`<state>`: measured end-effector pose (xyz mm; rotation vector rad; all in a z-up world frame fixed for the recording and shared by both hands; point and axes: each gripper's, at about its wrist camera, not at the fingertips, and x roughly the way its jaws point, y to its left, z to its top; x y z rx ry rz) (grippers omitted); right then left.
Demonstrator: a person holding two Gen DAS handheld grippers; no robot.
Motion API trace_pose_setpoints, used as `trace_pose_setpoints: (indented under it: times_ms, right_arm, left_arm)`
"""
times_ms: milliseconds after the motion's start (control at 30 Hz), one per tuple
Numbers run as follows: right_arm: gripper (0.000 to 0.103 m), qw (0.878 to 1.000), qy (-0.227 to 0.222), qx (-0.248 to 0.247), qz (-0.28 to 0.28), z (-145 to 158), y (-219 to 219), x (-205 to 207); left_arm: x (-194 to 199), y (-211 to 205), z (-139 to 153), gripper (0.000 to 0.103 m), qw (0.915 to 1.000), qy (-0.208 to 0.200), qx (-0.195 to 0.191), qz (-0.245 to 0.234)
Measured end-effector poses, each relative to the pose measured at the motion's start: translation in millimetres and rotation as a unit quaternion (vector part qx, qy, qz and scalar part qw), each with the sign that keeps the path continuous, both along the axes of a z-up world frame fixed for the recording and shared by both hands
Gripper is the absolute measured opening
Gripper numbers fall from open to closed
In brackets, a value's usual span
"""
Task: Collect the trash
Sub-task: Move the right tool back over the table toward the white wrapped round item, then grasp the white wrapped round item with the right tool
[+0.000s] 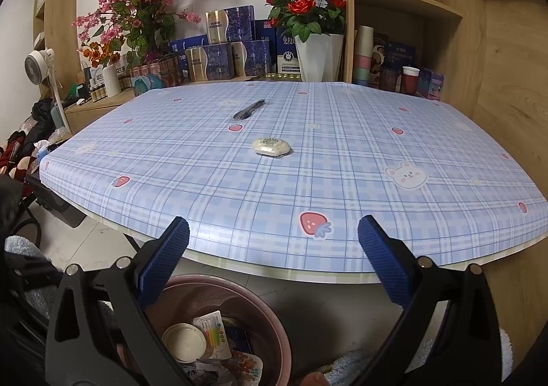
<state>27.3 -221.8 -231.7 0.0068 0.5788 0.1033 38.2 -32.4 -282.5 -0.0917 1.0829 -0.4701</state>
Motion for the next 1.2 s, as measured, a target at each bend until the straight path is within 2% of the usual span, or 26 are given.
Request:
trace_pose_setpoints:
  times_ms: [100, 300, 467, 567, 700, 733, 767, 800, 900, 1000, 1200]
  right_arm:
    - [0.097, 1.0, 0.003, 0.0, -0.006, -1, -3, 3]
    - [0.097, 1.0, 0.006, -0.006, -0.013, 4, -12, 16]
    - [0.097, 0.999, 0.032, -0.028, 0.034, 11, -11, 51]
    - [0.097, 0.993, 0.059, -0.064, 0.079, 16, -7, 82]
    - [0.095, 0.983, 0.107, -0.08, 0.129, 20, -9, 133]
    - [0.092, 0.981, 0.114, -0.085, 0.135, 20, -9, 141]
    - [0.082, 0.977, 0.128, -0.092, 0.147, 19, -9, 154]
    - [0.077, 0.973, 0.138, -0.1, 0.156, 17, -7, 163]
    - [0.073, 0.96, 0.169, -0.113, 0.19, 9, -1, 190]
    - [0.062, 0.949, 0.19, -0.126, 0.219, 0, 7, 206]
    - [0.056, 0.942, 0.208, -0.114, 0.236, -11, 17, 228]
  left_arm:
    - [3, 15, 14, 0.085, 0.999, -0.022, -0.025, 0.03]
    - [17, 48, 44, 0.085, 0.9912, -0.058, -0.073, 0.094]
    - [36, 67, 70, 0.085, 0.985, -0.097, -0.072, 0.123]
    - [50, 75, 81, 0.085, 0.9823, -0.113, -0.064, 0.135]
    - [72, 84, 87, 0.085, 0.9792, -0.128, -0.048, 0.15]
    - [75, 85, 87, 0.085, 0.9786, -0.129, -0.045, 0.154]
    - [81, 86, 88, 0.085, 0.9778, -0.131, -0.041, 0.158]
    - [86, 87, 88, 0.085, 0.9776, -0.132, -0.041, 0.159]
    - [100, 88, 89, 0.085, 0.9765, -0.137, -0.033, 0.163]
    - [112, 86, 90, 0.085, 0.9763, -0.14, -0.029, 0.163]
    - [127, 84, 88, 0.085, 0.9761, -0.142, -0.024, 0.163]
